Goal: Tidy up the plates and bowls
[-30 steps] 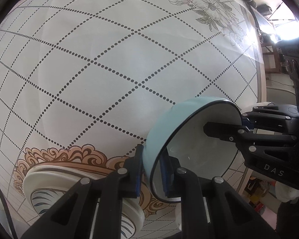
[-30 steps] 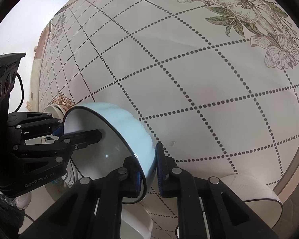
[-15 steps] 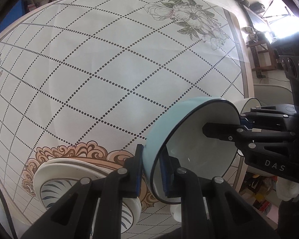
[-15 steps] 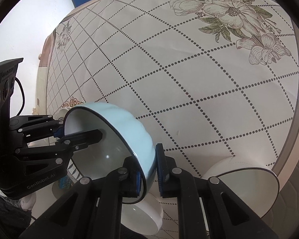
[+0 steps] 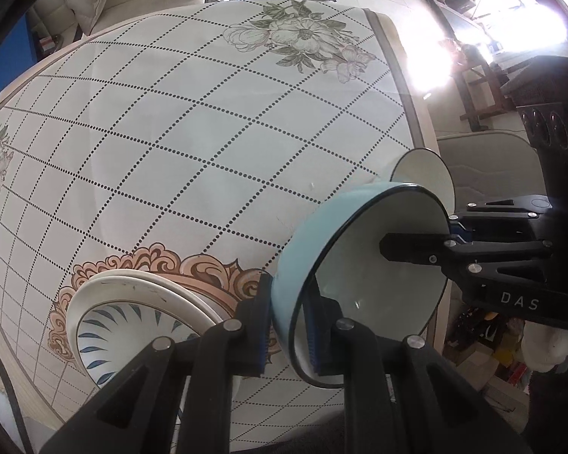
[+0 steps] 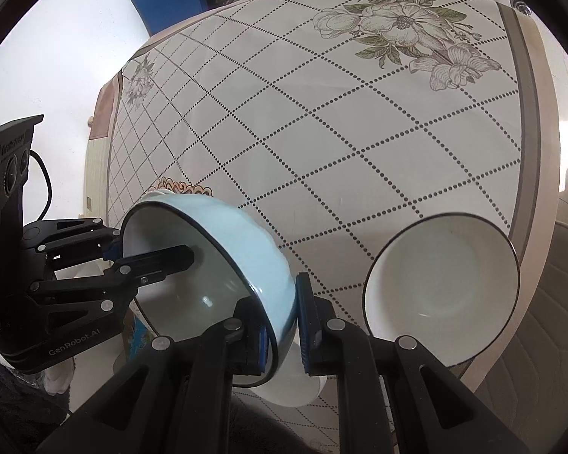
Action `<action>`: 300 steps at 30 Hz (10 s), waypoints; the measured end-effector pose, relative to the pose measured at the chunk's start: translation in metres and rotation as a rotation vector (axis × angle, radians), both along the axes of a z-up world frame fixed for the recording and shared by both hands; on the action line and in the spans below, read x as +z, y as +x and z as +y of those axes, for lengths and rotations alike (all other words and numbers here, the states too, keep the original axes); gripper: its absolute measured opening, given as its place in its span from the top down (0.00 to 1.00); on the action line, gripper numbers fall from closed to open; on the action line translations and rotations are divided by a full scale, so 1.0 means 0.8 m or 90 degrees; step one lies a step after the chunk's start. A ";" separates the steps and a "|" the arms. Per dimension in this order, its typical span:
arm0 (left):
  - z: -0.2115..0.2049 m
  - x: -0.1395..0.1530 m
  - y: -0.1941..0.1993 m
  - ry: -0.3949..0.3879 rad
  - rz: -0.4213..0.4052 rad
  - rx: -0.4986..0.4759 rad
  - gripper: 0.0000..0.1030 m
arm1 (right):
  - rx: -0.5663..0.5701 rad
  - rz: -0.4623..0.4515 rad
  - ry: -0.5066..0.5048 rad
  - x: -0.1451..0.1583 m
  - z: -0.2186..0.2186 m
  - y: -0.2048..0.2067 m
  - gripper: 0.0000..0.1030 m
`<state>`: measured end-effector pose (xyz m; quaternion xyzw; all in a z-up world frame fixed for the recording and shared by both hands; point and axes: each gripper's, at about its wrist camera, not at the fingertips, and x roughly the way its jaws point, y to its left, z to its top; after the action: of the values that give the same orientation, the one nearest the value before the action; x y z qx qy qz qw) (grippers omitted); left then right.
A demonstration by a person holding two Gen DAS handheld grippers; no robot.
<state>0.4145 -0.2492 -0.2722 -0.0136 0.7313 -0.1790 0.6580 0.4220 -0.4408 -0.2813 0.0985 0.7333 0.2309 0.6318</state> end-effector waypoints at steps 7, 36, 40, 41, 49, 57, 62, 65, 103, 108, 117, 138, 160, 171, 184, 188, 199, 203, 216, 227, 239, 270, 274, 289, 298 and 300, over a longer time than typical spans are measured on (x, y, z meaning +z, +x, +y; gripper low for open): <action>-0.023 -0.002 -0.044 -0.004 0.011 -0.032 0.87 | -0.032 0.018 0.004 -0.004 -0.018 -0.060 0.86; -0.073 -0.072 -0.123 0.154 0.078 -0.060 0.85 | -0.074 0.089 -0.107 -0.093 0.023 -0.137 0.85; -0.073 -0.073 -0.126 0.149 0.086 -0.060 0.85 | -0.079 0.107 -0.108 -0.093 0.025 -0.136 0.78; -0.074 -0.074 -0.126 0.150 0.087 -0.061 0.85 | -0.072 0.106 -0.107 -0.092 0.027 -0.136 0.75; -0.069 -0.077 -0.135 0.138 0.091 -0.054 0.85 | -0.082 0.103 -0.113 -0.075 0.023 -0.138 0.63; -0.052 -0.081 -0.136 0.125 0.093 -0.048 0.85 | -0.104 0.097 -0.096 -0.077 -0.001 -0.144 0.81; -0.056 -0.085 -0.133 0.127 0.096 -0.047 0.85 | -0.101 0.090 -0.093 -0.077 -0.002 -0.144 0.82; -0.056 -0.091 -0.136 0.127 0.099 -0.048 0.85 | -0.101 0.079 -0.100 -0.076 -0.004 -0.145 0.84; -0.019 0.010 -0.099 0.071 0.021 0.060 0.77 | -0.186 -0.031 -0.110 -0.003 -0.100 -0.119 0.33; -0.062 0.011 -0.028 0.028 0.018 0.064 0.63 | -0.255 -0.022 -0.134 -0.019 -0.159 -0.074 0.32; -0.146 -0.051 0.049 0.068 0.034 0.011 0.63 | -0.248 -0.007 -0.164 -0.059 -0.188 -0.010 0.32; -0.181 -0.102 0.058 0.098 0.049 -0.031 0.68 | -0.148 -0.008 -0.151 -0.087 -0.155 0.018 0.42; -0.173 -0.081 0.054 0.069 0.036 -0.031 0.95 | -0.166 0.018 -0.098 -0.091 -0.158 0.010 0.91; -0.161 -0.056 0.055 0.073 0.016 -0.033 0.95 | -0.172 0.021 -0.083 -0.073 -0.151 0.017 0.91; -0.130 -0.002 0.041 0.054 -0.025 -0.027 0.95 | -0.167 -0.009 -0.074 -0.006 -0.128 0.011 0.91; -0.112 0.014 0.029 0.047 -0.031 -0.021 0.95 | -0.156 -0.022 -0.073 0.017 -0.114 -0.006 0.91; -0.057 0.031 -0.036 0.034 -0.021 -0.003 0.95 | -0.119 -0.012 -0.064 0.035 -0.059 -0.082 0.91; -0.036 0.019 -0.063 0.033 -0.003 0.006 0.95 | -0.105 0.004 -0.061 0.022 -0.039 -0.107 0.91; -0.016 -0.018 -0.108 0.043 0.029 0.004 0.95 | -0.069 0.035 -0.080 -0.010 -0.013 -0.154 0.91; -0.027 -0.025 -0.116 0.059 0.022 0.002 0.95 | -0.079 0.035 -0.111 -0.018 -0.006 -0.143 0.91; -0.031 -0.015 -0.137 0.110 -0.006 0.026 0.93 | -0.075 -0.009 -0.190 0.003 0.014 -0.155 0.90; -0.024 0.107 -0.242 0.108 -0.146 0.095 0.34 | -0.183 -0.175 -0.307 0.142 -0.015 -0.291 0.09; -0.024 0.108 -0.243 0.105 -0.151 0.097 0.34 | -0.188 -0.172 -0.288 0.147 -0.017 -0.292 0.09; 0.004 0.030 -0.140 0.011 -0.055 0.124 0.35 | -0.283 -0.115 -0.046 0.033 -0.084 -0.230 0.09; -0.027 -0.054 -0.075 -0.030 0.060 -0.001 0.36 | -0.317 0.013 0.058 -0.075 -0.070 -0.200 0.09; -0.032 -0.069 -0.066 -0.038 0.083 -0.010 0.36 | -0.318 0.028 0.069 -0.091 -0.064 -0.197 0.09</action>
<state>0.3614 -0.2749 -0.3270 -0.0396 0.7671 -0.2046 0.6067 0.2642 -0.4922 -0.3542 0.3153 0.6864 0.1044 0.6469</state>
